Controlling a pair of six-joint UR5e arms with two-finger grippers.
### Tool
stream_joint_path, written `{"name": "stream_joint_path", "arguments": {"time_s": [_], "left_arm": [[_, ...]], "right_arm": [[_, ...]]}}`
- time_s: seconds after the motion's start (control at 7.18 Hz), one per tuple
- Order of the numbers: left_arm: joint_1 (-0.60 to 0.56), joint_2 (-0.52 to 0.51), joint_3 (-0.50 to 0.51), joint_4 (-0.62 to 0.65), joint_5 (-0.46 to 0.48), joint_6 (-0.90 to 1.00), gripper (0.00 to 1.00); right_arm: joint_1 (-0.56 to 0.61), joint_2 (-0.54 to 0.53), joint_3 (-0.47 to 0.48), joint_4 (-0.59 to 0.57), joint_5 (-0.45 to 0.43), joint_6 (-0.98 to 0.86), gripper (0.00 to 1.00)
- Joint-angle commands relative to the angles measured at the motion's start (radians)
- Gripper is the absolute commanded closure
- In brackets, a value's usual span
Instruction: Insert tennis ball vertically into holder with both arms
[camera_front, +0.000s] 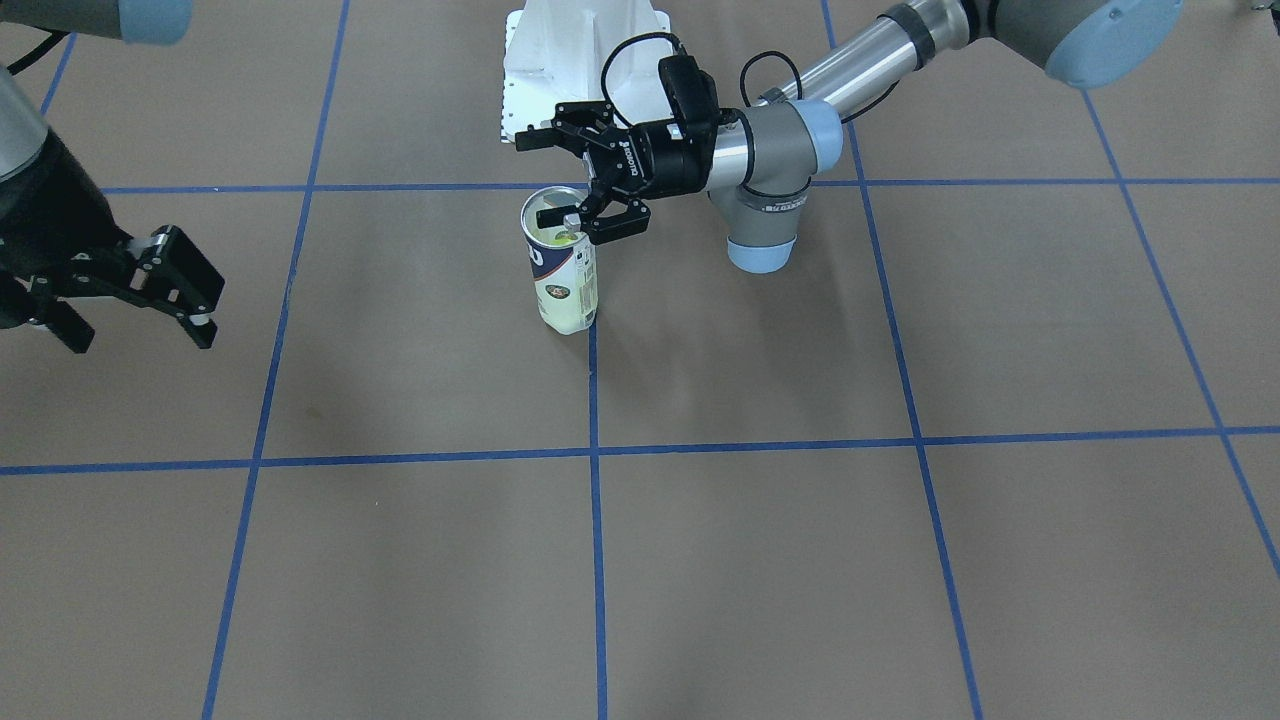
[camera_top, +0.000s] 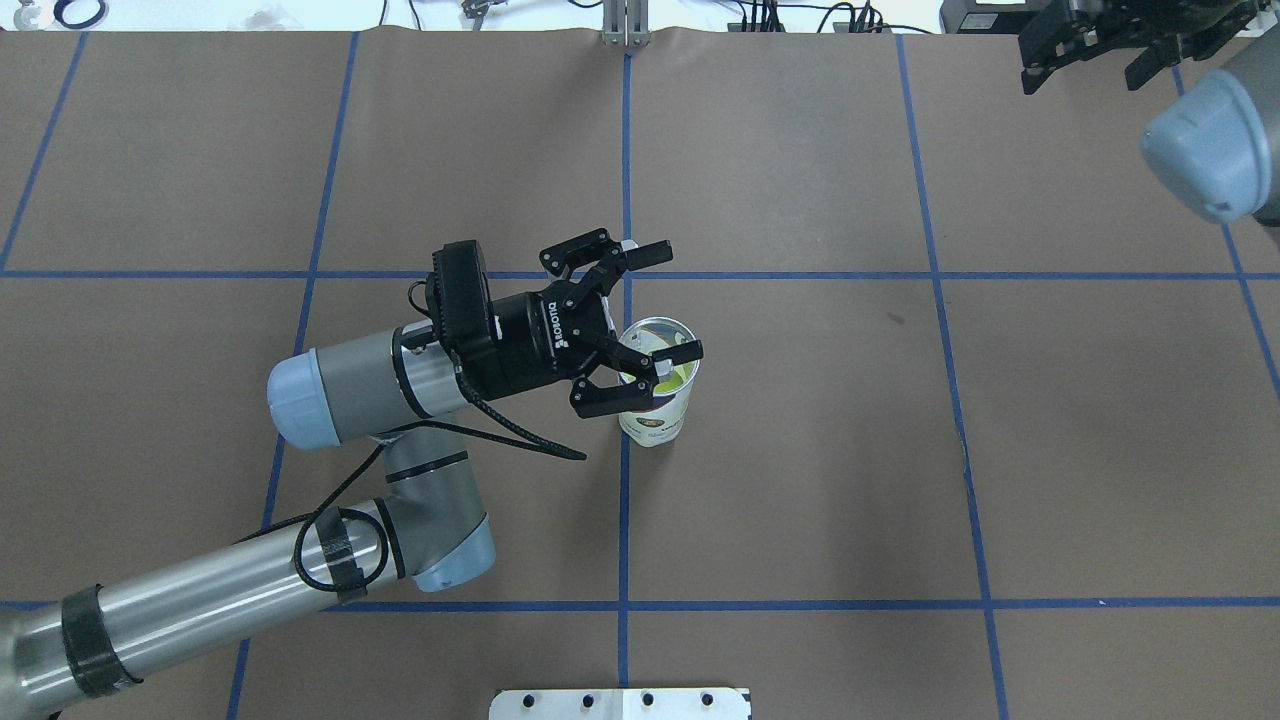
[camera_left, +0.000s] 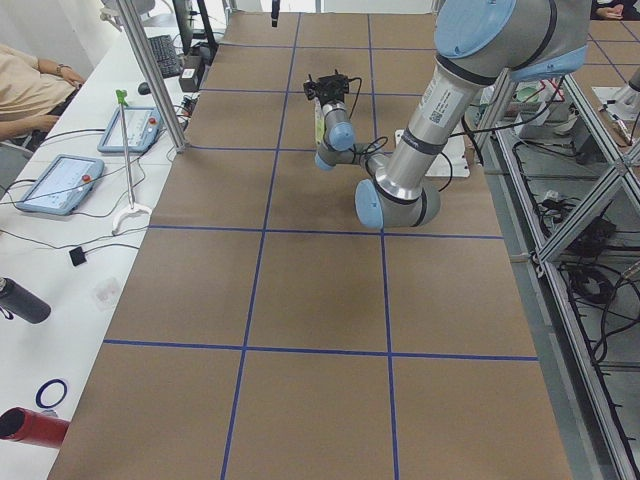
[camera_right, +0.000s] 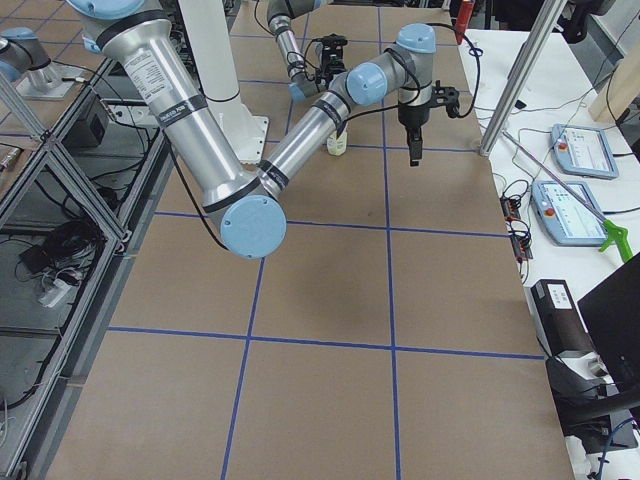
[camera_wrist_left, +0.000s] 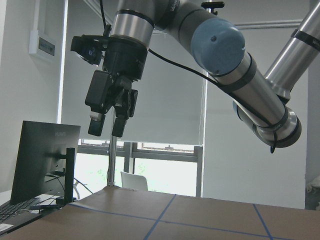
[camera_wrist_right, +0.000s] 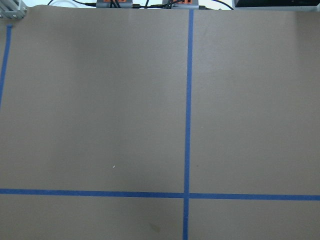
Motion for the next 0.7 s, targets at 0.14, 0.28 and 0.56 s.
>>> {"name": "stream_joint_path", "arguments": {"time_s": [0.14, 0.28, 0.56], "left_arm": [[-0.131, 0.08, -0.015, 0.002, 0.0, -0.085, 0.01], [-0.187, 0.112, -0.019, 0.004, 0.002, -0.132, 0.01], [-0.332, 0.242, -0.016, 0.005, 0.049, -0.173, 0.01]], "right_arm": [[0.202, -0.127, -0.108, 0.0, 0.089, -0.373, 0.0], [0.229, -0.171, -0.129, 0.002, 0.093, -0.432, 0.0], [0.312, -0.269, -0.216, 0.166, 0.115, -0.524, 0.0]]}}
